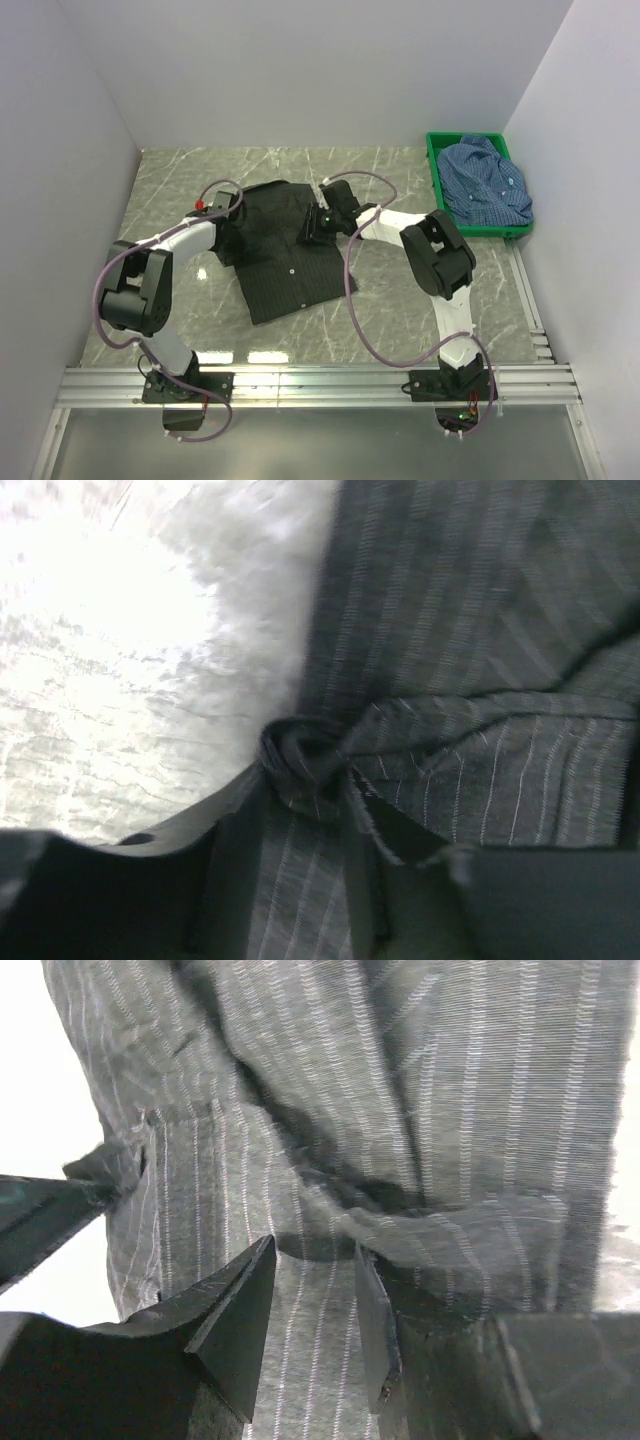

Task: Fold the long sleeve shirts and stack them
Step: Fold the shirt

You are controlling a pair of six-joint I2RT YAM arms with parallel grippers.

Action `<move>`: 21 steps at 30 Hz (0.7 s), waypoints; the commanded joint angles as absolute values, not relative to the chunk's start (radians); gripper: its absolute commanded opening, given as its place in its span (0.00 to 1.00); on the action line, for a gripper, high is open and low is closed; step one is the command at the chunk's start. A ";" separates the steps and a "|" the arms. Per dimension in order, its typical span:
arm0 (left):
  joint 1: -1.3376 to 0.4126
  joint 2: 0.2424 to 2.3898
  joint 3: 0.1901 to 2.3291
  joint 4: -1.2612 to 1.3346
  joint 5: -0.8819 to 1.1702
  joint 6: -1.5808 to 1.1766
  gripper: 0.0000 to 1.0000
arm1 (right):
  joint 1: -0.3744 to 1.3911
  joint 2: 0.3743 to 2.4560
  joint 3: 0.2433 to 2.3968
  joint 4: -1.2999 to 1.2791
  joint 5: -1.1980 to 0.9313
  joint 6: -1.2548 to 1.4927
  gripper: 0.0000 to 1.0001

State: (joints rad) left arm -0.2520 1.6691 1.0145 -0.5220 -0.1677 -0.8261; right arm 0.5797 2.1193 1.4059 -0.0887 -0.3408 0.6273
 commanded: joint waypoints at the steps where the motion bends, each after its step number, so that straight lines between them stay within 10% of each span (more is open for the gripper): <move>1: -0.209 1.695 0.965 -0.479 -0.135 -0.896 0.38 | 0.545 2.112 1.344 -0.074 -0.276 0.661 0.45; 21: -0.339 1.489 1.132 -0.595 -0.186 -0.871 0.57 | 0.595 1.870 1.425 -0.245 -0.291 0.575 0.46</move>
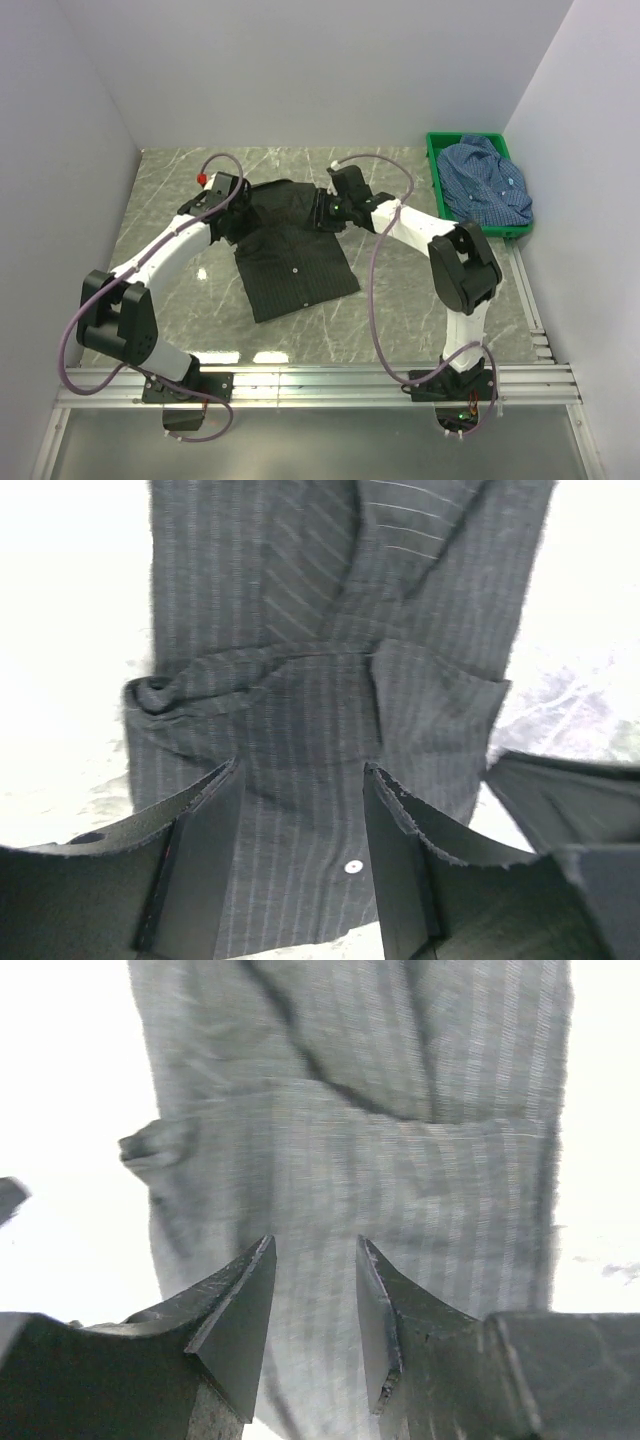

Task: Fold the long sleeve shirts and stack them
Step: Fold the shirt

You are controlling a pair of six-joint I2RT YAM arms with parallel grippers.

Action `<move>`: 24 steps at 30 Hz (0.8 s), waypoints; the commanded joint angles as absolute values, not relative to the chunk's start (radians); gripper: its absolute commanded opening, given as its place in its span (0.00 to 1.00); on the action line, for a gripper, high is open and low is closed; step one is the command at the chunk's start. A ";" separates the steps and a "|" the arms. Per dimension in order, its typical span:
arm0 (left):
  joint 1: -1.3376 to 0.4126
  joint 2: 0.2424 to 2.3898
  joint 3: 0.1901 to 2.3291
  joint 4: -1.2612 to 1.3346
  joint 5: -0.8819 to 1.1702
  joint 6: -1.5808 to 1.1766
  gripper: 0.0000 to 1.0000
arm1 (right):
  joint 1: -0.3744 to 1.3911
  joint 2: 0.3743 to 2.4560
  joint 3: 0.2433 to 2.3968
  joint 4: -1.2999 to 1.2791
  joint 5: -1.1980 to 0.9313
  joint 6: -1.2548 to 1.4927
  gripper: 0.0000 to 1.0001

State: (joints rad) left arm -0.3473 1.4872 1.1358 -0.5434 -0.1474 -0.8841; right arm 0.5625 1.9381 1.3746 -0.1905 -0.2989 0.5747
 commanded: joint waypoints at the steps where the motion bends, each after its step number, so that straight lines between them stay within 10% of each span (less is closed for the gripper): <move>1: -0.339 1.494 1.129 -0.601 -0.181 -0.865 0.57 | 0.603 1.870 1.434 -0.258 -0.287 0.589 0.46; 24: -0.244 1.330 0.945 -0.555 -0.310 -0.660 0.56 | 0.726 2.042 1.542 -0.236 -0.351 0.643 0.52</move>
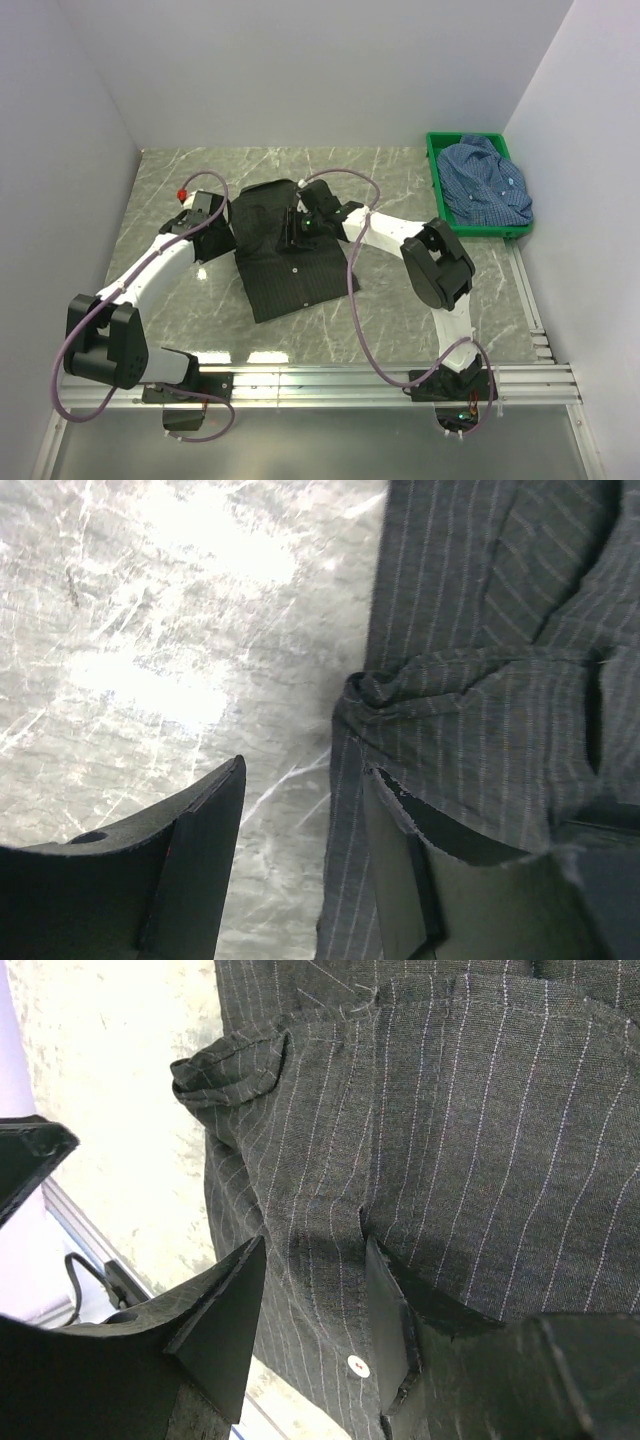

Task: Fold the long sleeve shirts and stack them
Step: Fold the shirt

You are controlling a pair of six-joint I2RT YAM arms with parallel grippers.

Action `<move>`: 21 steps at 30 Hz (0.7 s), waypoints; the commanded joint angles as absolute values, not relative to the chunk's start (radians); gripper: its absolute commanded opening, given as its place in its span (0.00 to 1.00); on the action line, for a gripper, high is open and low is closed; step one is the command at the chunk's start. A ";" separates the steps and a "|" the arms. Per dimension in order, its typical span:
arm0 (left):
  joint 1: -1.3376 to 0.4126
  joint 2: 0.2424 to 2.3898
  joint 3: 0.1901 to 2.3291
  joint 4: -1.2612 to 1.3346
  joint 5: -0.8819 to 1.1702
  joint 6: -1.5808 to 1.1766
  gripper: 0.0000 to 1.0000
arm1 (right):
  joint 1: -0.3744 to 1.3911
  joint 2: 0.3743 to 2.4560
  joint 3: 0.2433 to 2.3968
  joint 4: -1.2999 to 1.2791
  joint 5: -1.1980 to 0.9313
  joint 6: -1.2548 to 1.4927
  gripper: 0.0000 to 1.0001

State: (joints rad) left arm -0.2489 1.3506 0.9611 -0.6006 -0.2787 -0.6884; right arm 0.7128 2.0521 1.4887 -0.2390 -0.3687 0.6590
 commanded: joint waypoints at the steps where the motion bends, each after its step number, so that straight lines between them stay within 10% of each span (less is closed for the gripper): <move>1: -0.244 1.333 0.945 -0.551 -0.305 -0.660 0.56 | 0.729 2.036 1.536 -0.233 -0.345 0.640 0.52; 21: -0.236 1.341 0.937 -0.532 -0.282 -0.653 0.54 | 0.747 2.085 1.620 -0.117 -0.394 0.535 0.47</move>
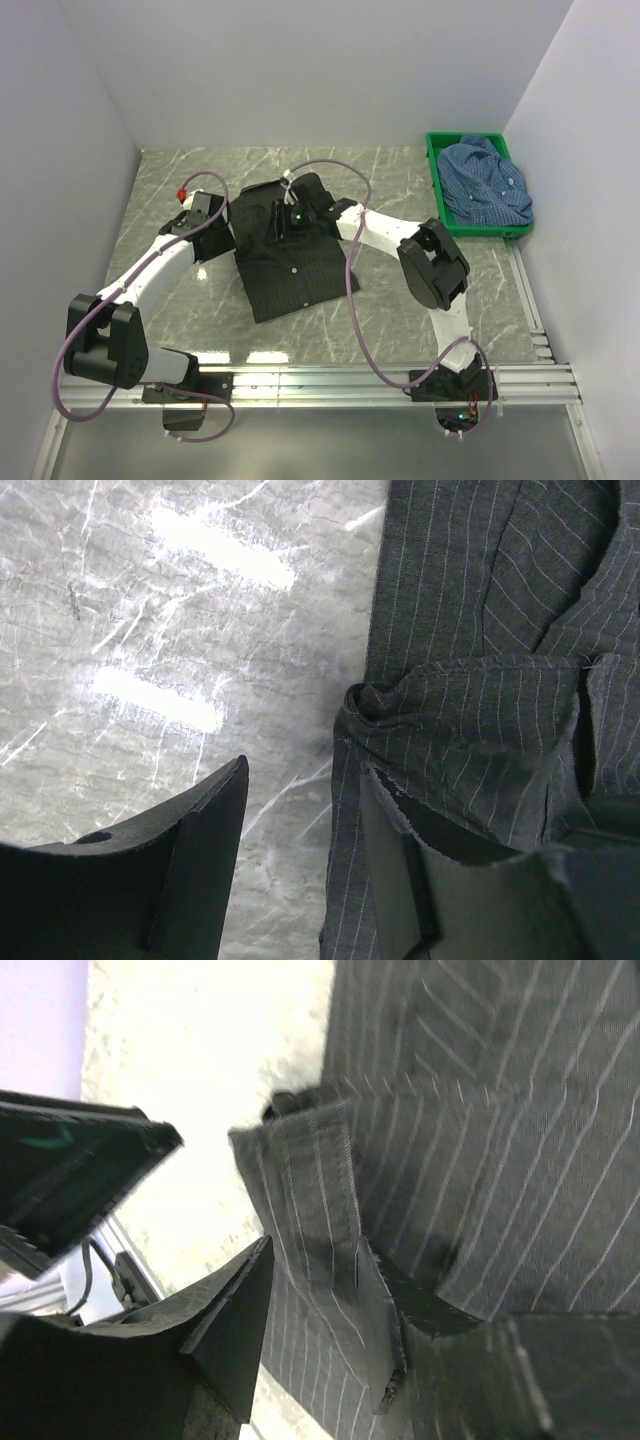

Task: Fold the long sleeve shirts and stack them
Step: Fold the shirt

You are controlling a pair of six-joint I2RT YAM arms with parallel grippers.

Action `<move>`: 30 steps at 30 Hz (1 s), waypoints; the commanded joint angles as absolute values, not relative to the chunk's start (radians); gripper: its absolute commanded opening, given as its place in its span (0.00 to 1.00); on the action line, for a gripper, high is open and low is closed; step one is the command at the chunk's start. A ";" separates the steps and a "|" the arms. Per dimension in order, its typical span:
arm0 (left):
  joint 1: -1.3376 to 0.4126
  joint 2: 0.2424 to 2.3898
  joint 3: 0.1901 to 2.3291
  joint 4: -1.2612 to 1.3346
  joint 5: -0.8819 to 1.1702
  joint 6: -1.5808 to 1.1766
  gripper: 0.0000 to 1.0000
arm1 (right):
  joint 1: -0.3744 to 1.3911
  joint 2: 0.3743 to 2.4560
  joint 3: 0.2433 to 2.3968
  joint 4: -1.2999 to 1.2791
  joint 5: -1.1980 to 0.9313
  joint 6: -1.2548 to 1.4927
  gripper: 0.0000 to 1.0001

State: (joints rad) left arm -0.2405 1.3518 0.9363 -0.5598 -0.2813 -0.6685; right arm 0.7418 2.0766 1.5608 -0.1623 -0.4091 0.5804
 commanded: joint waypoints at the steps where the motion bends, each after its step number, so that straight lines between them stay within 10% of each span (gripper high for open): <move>1: -0.236 1.342 0.937 -0.532 -0.282 -0.652 0.54 | 0.746 2.085 1.626 -0.117 -0.381 0.531 0.45; 14: -0.236 1.347 0.934 -0.520 -0.259 -0.649 0.53 | 0.713 2.016 1.549 -0.112 -0.249 0.520 0.00; 23: -0.241 1.341 0.943 -0.462 -0.010 -0.681 0.54 | 0.692 1.898 1.456 -0.158 -0.190 0.528 0.14; 30: -0.380 1.434 0.997 -0.319 0.182 -0.796 0.49 | 0.631 1.708 1.214 -0.121 -0.342 0.578 0.49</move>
